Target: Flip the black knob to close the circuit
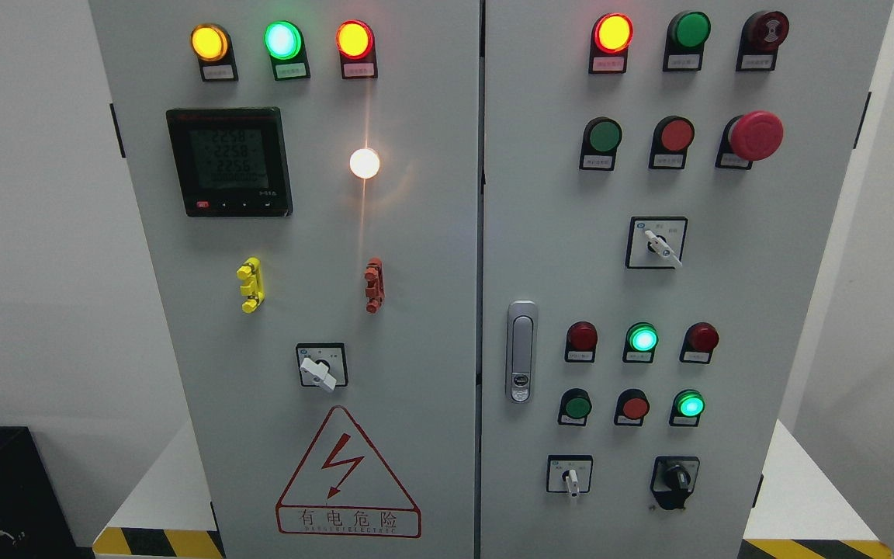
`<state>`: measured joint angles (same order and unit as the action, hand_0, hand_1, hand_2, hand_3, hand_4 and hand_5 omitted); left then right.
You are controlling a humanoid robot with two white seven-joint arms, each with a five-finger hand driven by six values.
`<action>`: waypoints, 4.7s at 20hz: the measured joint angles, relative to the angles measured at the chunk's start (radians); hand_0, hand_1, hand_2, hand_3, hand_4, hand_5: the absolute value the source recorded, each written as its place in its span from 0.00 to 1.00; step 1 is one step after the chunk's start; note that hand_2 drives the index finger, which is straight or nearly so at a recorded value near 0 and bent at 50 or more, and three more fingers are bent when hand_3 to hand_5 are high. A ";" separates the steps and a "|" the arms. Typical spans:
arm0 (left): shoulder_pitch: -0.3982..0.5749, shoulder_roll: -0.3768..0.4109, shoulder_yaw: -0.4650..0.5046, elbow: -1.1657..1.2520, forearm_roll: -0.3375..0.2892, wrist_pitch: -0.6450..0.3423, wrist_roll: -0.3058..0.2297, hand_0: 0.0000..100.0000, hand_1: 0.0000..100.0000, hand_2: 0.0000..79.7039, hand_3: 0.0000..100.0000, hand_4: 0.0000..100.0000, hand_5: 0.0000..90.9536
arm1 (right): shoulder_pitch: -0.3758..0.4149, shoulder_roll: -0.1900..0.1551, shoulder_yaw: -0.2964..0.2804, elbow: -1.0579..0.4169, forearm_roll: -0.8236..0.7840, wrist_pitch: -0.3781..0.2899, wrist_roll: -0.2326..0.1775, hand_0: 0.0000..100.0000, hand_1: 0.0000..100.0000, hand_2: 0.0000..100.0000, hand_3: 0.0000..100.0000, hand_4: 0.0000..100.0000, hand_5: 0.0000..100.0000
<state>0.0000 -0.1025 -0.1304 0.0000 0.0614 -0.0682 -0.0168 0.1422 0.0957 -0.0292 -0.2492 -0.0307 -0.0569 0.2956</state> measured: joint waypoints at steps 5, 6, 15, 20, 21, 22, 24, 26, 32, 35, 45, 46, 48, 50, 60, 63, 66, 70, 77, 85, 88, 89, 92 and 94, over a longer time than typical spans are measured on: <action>0.000 0.000 0.000 0.000 0.000 0.000 0.000 0.12 0.56 0.00 0.00 0.00 0.00 | 0.009 0.008 -0.077 -0.078 0.143 0.008 0.004 0.00 0.08 0.00 0.00 0.00 0.00; 0.000 0.000 0.000 0.000 0.000 0.000 0.000 0.12 0.56 0.00 0.00 0.00 0.00 | 0.010 0.009 -0.094 -0.096 0.171 0.008 0.005 0.00 0.08 0.00 0.00 0.00 0.00; 0.000 0.000 0.000 0.000 0.000 0.000 0.000 0.12 0.56 0.00 0.00 0.00 0.00 | 0.056 0.017 -0.188 -0.284 0.289 0.004 0.033 0.00 0.09 0.00 0.10 0.00 0.00; 0.000 0.000 0.000 0.000 0.000 0.000 0.000 0.12 0.56 0.00 0.00 0.00 0.00 | 0.087 0.018 -0.212 -0.411 0.306 -0.001 0.040 0.00 0.09 0.11 0.24 0.17 0.00; 0.000 0.000 0.000 0.000 0.000 0.000 0.000 0.12 0.56 0.00 0.00 0.00 0.00 | 0.094 0.018 -0.215 -0.440 0.309 -0.002 0.040 0.00 0.09 0.13 0.26 0.19 0.00; 0.000 0.000 0.000 0.000 0.000 0.000 0.000 0.12 0.56 0.00 0.00 0.00 0.00 | 0.100 0.018 -0.217 -0.466 0.311 -0.003 0.042 0.00 0.09 0.15 0.29 0.23 0.00; 0.000 0.000 0.000 0.000 0.000 0.000 0.000 0.12 0.56 0.00 0.00 0.00 0.00 | 0.114 0.018 -0.216 -0.525 0.315 -0.003 0.041 0.00 0.09 0.18 0.31 0.26 0.02; 0.000 0.000 0.000 0.000 0.000 0.000 0.000 0.12 0.56 0.00 0.00 0.00 0.00 | 0.127 0.019 -0.212 -0.582 0.329 -0.004 0.018 0.00 0.09 0.23 0.37 0.32 0.09; 0.000 0.000 0.000 0.000 0.000 0.000 0.000 0.12 0.56 0.00 0.00 0.00 0.00 | 0.150 0.018 -0.185 -0.746 0.428 -0.073 -0.104 0.00 0.08 0.44 0.62 0.52 0.36; 0.000 0.000 0.000 0.000 0.000 0.000 0.000 0.12 0.56 0.00 0.00 0.00 0.00 | 0.159 0.018 -0.163 -0.820 0.480 -0.094 -0.166 0.00 0.07 0.51 0.71 0.61 0.48; 0.000 0.000 0.000 0.000 0.000 0.000 0.000 0.12 0.56 0.00 0.00 0.00 0.00 | 0.189 0.017 -0.093 -1.058 0.580 -0.082 -0.279 0.00 0.06 0.70 0.85 0.74 0.72; 0.000 0.000 0.000 0.000 0.000 0.000 0.000 0.12 0.56 0.00 0.00 0.00 0.00 | 0.190 0.017 -0.089 -1.084 0.590 -0.071 -0.289 0.00 0.05 0.74 0.88 0.76 0.75; 0.000 0.000 0.000 0.000 0.000 0.000 0.000 0.12 0.56 0.00 0.00 0.00 0.00 | 0.188 0.017 -0.081 -1.135 0.606 -0.030 -0.297 0.00 0.04 0.79 0.92 0.79 0.81; 0.000 0.000 0.000 0.000 0.000 0.000 0.000 0.12 0.56 0.00 0.00 0.00 0.00 | 0.178 0.017 -0.074 -1.183 0.619 0.009 -0.304 0.00 0.04 0.82 0.95 0.82 0.85; 0.000 0.000 0.000 0.000 0.000 0.000 0.000 0.12 0.56 0.00 0.00 0.00 0.00 | 0.143 0.017 -0.055 -1.391 0.647 0.143 -0.308 0.00 0.03 0.86 0.99 0.87 0.90; 0.000 0.000 0.000 0.000 0.000 0.000 0.000 0.12 0.56 0.00 0.00 0.00 0.00 | 0.137 0.018 -0.050 -1.444 0.654 0.172 -0.305 0.00 0.03 0.87 1.00 0.87 0.91; 0.000 0.000 0.000 0.000 0.000 0.000 0.000 0.12 0.56 0.00 0.00 0.00 0.00 | 0.131 0.019 -0.046 -1.491 0.681 0.186 -0.293 0.00 0.02 0.88 1.00 0.88 0.92; 0.000 0.000 0.000 0.000 0.000 0.000 0.000 0.12 0.56 0.00 0.00 0.00 0.00 | 0.112 0.020 -0.042 -1.536 0.745 0.199 -0.285 0.00 0.01 0.89 1.00 0.88 0.93; 0.000 0.000 0.000 0.000 0.000 0.000 0.000 0.12 0.56 0.00 0.00 0.00 0.00 | 0.067 0.022 -0.038 -1.590 0.863 0.229 -0.238 0.00 0.00 0.89 1.00 0.89 0.93; 0.000 0.000 0.000 0.000 0.000 0.000 0.000 0.12 0.56 0.00 0.00 0.00 0.00 | 0.001 0.023 -0.036 -1.623 1.005 0.265 -0.178 0.00 0.00 0.89 1.00 0.89 0.94; 0.000 0.000 0.000 0.000 0.000 0.000 0.000 0.12 0.56 0.00 0.00 0.00 0.00 | -0.024 0.023 -0.037 -1.630 1.069 0.269 -0.170 0.00 0.00 0.89 1.00 0.89 0.94; 0.000 0.000 0.000 0.000 0.000 0.000 0.000 0.12 0.56 0.00 0.00 0.00 0.00 | -0.032 0.023 -0.037 -1.632 1.088 0.270 -0.169 0.00 0.00 0.89 1.00 0.89 0.94; 0.000 0.000 0.000 0.000 0.000 0.000 0.000 0.12 0.56 0.00 0.00 0.00 0.00 | -0.056 0.023 -0.037 -1.636 1.131 0.286 -0.165 0.00 0.00 0.89 1.00 0.89 0.94; 0.000 0.000 0.000 0.000 0.000 0.000 0.000 0.12 0.56 0.00 0.00 0.00 0.00 | -0.081 0.023 -0.037 -1.639 1.160 0.296 -0.152 0.00 0.00 0.89 1.00 0.89 0.94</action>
<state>0.0000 -0.1027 -0.1304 0.0000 0.0614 -0.0682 -0.0168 0.0616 0.1190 -0.0661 -1.8883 1.1290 0.2388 0.1436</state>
